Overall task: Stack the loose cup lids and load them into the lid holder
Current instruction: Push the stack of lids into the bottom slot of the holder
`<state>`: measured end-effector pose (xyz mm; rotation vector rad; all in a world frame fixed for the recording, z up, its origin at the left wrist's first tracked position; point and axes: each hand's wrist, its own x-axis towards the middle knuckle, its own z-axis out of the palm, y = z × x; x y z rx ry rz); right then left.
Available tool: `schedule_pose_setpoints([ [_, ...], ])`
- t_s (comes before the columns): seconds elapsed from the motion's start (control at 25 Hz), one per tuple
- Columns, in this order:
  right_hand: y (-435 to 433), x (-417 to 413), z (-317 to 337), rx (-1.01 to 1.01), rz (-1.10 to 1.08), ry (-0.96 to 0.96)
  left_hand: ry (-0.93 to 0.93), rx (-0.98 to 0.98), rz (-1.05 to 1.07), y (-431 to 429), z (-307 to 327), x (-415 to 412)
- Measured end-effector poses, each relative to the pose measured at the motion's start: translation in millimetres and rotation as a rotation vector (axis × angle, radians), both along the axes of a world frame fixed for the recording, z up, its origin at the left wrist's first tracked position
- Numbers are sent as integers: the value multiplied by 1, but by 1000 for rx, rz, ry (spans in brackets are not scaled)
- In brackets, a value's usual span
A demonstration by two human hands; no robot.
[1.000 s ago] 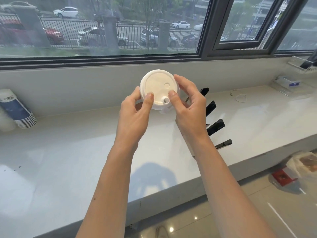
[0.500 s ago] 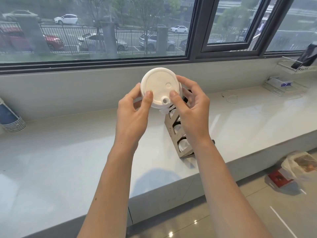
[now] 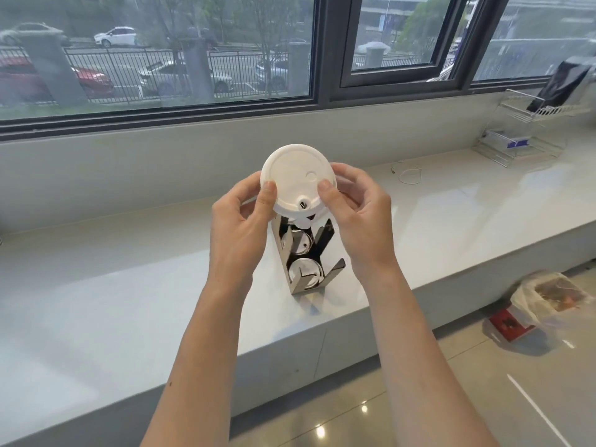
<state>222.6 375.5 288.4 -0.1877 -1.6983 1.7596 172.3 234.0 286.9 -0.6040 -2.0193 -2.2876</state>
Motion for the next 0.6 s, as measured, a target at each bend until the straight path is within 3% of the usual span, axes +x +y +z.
schedule_pose_setpoints([
  [0.6, 77, 15, -61, -3, 90, -285, -335, -56, 0, 53, -59, 17],
])
